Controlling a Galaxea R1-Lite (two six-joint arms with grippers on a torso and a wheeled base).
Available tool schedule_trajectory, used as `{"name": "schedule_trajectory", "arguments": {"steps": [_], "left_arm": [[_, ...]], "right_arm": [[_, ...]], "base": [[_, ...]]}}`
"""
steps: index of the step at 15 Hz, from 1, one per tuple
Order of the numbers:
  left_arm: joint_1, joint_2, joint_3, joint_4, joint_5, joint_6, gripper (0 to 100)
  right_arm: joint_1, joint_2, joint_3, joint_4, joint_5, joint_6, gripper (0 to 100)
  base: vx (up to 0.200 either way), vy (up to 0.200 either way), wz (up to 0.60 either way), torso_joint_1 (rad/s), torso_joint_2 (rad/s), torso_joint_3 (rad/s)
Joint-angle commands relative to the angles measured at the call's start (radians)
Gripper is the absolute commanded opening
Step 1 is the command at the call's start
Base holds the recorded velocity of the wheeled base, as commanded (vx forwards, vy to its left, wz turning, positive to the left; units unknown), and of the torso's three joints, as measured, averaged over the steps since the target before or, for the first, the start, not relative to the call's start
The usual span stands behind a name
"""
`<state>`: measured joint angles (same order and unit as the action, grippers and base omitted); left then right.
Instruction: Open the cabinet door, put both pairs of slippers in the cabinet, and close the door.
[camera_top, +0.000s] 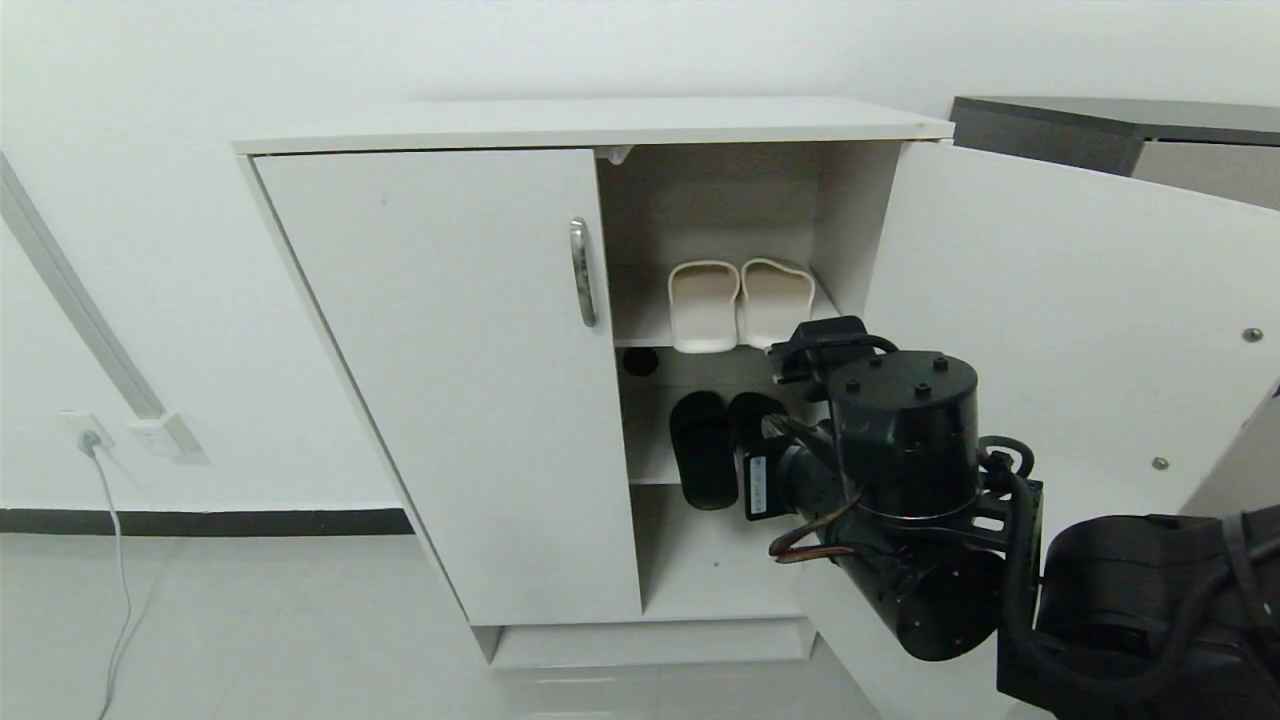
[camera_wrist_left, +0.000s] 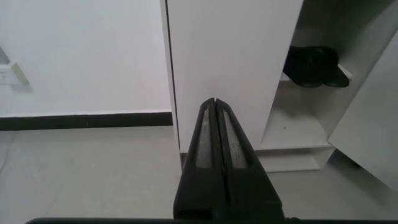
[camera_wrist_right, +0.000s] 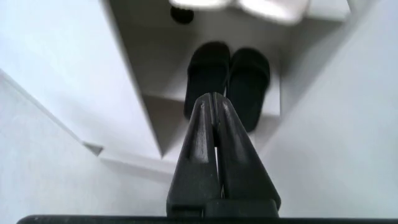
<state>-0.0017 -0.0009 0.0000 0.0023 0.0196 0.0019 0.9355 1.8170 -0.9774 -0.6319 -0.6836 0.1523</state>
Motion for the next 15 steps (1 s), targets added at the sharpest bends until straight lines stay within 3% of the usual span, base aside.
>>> {"name": "schedule_trajectory", "arguments": {"steps": [1, 7, 10, 15], "left_arm": [[0.000, 0.001, 0.000, -0.001, 0.000, 0.001, 0], [0.000, 0.001, 0.000, -0.001, 0.003, 0.001, 0], [0.000, 0.001, 0.000, -0.001, 0.003, 0.000, 0], [0.000, 0.001, 0.000, -0.001, 0.005, 0.000, 0]], "right_arm": [[-0.003, 0.007, 0.003, 0.000, 0.003, 0.003, 0], [-0.020, 0.028, 0.031, -0.011, 0.062, 0.009, 0], [-0.037, 0.036, 0.062, -0.088, 0.079, -0.002, 0], [-0.037, 0.036, 0.074, -0.091, 0.085, -0.007, 0]], "base": [[-0.200, 0.000, 0.00, 0.002, 0.01, -0.002], [-0.200, 0.000, 0.00, 0.002, 0.00, 0.002], [0.000, 0.000, 0.00, 0.000, 0.00, 0.000], [0.000, 0.000, 0.00, 0.000, 0.00, 0.000]]}}
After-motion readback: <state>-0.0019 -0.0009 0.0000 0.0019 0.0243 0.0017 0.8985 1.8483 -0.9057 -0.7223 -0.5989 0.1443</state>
